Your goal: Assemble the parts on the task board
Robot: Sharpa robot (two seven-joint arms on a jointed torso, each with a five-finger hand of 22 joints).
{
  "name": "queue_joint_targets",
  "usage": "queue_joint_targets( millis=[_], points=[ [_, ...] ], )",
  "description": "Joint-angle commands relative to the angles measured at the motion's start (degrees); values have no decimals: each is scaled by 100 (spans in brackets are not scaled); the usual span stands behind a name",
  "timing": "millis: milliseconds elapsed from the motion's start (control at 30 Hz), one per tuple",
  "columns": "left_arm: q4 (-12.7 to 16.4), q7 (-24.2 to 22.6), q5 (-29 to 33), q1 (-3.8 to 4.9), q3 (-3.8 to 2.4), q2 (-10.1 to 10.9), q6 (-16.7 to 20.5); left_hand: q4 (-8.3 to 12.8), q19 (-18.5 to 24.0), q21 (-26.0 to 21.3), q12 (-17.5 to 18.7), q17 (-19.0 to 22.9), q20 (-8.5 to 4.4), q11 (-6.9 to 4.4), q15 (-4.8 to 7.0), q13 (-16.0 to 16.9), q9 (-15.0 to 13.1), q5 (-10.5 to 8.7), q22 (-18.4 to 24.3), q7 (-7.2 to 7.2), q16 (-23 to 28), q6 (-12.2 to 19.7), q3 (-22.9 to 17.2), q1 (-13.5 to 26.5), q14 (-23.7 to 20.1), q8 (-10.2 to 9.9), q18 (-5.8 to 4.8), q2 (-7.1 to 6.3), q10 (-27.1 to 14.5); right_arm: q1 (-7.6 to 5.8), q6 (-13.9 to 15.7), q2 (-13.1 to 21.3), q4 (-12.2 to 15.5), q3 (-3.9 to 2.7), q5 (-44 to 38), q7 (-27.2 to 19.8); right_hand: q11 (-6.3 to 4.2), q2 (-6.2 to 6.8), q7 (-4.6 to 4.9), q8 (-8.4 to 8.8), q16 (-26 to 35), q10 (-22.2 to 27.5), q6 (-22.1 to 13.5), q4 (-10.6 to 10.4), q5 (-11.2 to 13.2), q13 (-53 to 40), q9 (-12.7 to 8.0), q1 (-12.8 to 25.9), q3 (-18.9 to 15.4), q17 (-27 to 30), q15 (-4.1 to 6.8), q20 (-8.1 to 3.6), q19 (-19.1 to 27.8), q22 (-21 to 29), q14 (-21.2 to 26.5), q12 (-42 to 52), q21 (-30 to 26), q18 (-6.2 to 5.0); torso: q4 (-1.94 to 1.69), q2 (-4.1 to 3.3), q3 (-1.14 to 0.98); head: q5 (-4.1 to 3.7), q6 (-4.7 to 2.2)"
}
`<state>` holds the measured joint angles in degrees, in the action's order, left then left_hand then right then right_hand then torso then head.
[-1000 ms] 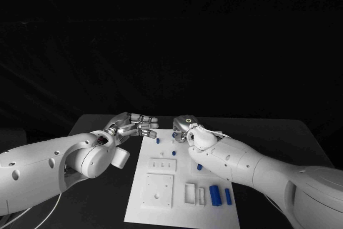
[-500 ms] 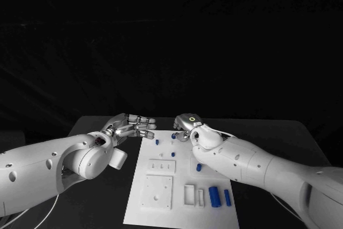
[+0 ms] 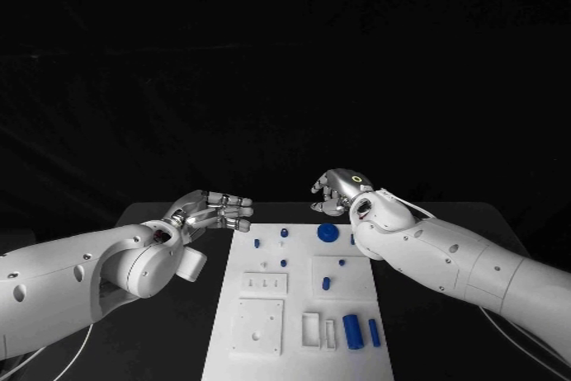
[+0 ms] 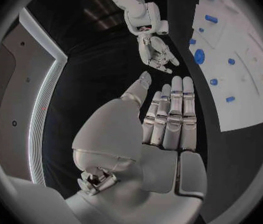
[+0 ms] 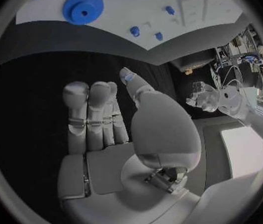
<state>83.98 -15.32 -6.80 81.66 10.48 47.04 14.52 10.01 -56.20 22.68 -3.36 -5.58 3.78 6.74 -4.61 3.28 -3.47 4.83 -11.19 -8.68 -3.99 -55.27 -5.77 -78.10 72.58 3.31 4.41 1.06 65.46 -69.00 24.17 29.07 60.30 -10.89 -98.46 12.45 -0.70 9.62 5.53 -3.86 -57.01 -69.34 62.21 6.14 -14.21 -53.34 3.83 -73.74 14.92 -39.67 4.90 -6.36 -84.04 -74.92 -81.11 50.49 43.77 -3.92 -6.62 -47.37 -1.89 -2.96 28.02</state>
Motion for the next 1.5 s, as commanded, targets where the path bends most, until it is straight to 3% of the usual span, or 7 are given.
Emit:
queue_joint_targets(
  millis=[33,133,200,600,967,1233,1500],
  points=[
    [-24,-133,-17,7,-3,-15,-69,-1,22,20,-9,-5,-25,-43,10,3,-9,31,1,40,-1,5,-30,-27,-18,24,-32,-9,13,3,-612,56,-51,-16,222,-76,24,-25,22,25,-266,-180,-124,-29,-61,-788,-9,22,-99,-841,-51,78,-188,-650,7,585,432,-13,47,25,-40,26,27],
    [-38,-134,-18,6,-3,-11,-80,4,27,27,-9,-6,-28,-21,6,3,-8,28,-2,17,-2,28,-32,-19,-16,22,-36,-16,13,21,-786,82,-147,-27,294,-93,46,-39,31,29,-281,-355,-168,-72,-83,-1288,-8,21,-135,-1467,-63,104,-131,-692,-80,854,879,-24,36,22,-43,8,30],
    [-44,-134,-18,5,-3,-9,-84,7,29,30,-8,-6,-27,0,0,3,-8,29,-3,2,-2,25,-31,-16,-15,23,-36,-24,2,50,-878,80,-217,-30,327,-107,53,-38,45,25,-291,-423,-182,-77,-93,-1440,-8,19,-145,-1637,-72,112,-120,-706,-115,951,1011,-25,38,23,-25,-3,23],
    [-47,-137,-43,3,-2,-11,-139,14,38,44,-8,-7,-26,-29,6,3,-7,32,-9,14,0,34,-46,-18,-19,22,-35,-13,4,241,-1207,14,-563,-35,410,-142,76,-87,65,29,-246,-496,-239,-143,-233,-1658,-8,22,-364,-1967,-99,150,-63,-726,-177,985,1246,-35,23,17,-3,-40,76],
    [-62,-102,-70,1,-2,-21,-137,28,50,66,-9,-8,-28,-6,2,3,-6,33,-20,-15,-1,57,-57,-19,-18,21,-33,-16,-10,357,-990,-157,-834,-30,400,-24,87,-97,89,28,-200,-490,-356,-217,-167,-1651,-12,66,-362,-1999,-104,149,-56,-717,-185,944,1224,-39,16,16,6,-12,108],
    [-75,-94,-72,1,-2,-42,-145,28,50,66,-9,-8,-28,-6,2,3,-6,33,-20,-15,-1,57,-57,-19,-18,21,-33,-16,-10,366,-929,-309,-1030,-21,370,38,116,-59,144,61,-191,-491,-1295,-300,-100,-1650,-57,13,-450,-2048,-122,169,-60,-718,-195,933,1226,-52,25,16,4,8,112],
    [-58,-78,-72,1,-2,-55,-159,28,64,84,-9,-8,-22,4,-2,4,-5,31,-27,-27,0,90,-55,-13,-20,20,-30,-20,-20,368,-963,-438,-1229,-5,367,35,115,-47,143,63,-174,-484,-1326,-400,-75,-1645,-59,-24,-462,-2065,-122,166,-61,-720,-199,919,1229,-48,26,20,4,32,135]
  ],
)
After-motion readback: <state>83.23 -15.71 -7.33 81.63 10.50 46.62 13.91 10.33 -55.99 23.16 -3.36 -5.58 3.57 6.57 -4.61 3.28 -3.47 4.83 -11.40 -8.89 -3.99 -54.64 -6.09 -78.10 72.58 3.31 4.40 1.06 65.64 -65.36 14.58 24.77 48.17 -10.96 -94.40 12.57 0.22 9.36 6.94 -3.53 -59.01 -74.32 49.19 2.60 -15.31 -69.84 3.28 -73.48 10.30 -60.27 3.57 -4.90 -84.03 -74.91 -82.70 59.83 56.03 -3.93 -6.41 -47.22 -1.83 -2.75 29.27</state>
